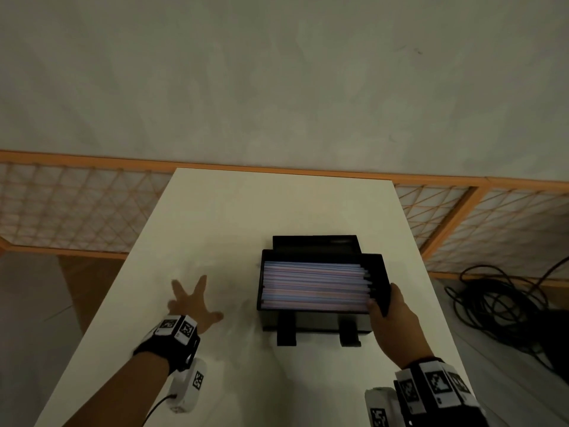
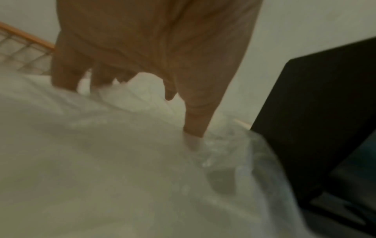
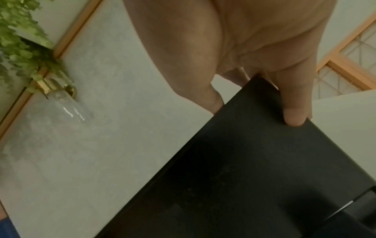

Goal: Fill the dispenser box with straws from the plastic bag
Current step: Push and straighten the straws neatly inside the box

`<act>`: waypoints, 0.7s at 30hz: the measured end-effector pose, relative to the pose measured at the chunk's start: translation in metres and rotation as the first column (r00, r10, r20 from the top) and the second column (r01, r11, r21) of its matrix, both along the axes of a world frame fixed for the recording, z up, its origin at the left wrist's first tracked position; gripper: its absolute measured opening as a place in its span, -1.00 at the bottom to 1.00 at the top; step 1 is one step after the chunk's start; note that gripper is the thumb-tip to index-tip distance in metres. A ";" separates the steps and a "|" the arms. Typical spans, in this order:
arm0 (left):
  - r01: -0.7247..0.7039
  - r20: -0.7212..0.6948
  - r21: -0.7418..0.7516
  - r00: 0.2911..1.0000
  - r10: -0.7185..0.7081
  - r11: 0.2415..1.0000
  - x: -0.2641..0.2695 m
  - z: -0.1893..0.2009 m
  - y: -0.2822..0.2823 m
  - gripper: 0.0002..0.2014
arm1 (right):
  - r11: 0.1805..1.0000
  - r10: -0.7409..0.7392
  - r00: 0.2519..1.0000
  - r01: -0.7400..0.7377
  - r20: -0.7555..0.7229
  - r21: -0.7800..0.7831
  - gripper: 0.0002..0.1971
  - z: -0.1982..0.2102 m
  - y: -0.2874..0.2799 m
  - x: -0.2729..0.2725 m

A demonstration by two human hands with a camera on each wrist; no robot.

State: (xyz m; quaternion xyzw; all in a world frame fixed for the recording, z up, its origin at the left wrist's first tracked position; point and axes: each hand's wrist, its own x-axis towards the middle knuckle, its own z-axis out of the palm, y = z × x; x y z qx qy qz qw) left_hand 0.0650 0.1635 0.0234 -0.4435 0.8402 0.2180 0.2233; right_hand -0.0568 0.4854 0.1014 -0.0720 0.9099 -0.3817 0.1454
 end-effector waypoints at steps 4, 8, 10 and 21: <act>-0.030 -0.225 0.036 0.974 0.038 0.999 0.012 -0.008 -0.012 -0.44 | 1.000 0.000 0.998 0.000 0.070 0.005 -0.76 0.009 0.000 0.000; -0.092 -0.565 -0.046 0.824 0.050 0.995 0.004 0.019 -0.014 -0.65 | 0.989 -0.144 0.988 0.146 0.049 -0.027 -0.50 0.019 0.011 -0.050; -0.085 -0.633 0.045 0.769 0.094 0.995 -0.006 0.037 -0.004 -0.74 | 0.999 -0.048 0.996 0.048 0.073 0.001 -0.48 0.006 0.019 -0.085; 0.153 -0.527 0.270 0.850 0.012 0.951 -0.047 0.021 0.033 -0.22 | 0.994 -0.027 0.839 0.082 0.543 -0.077 -0.88 -0.048 -0.024 -0.128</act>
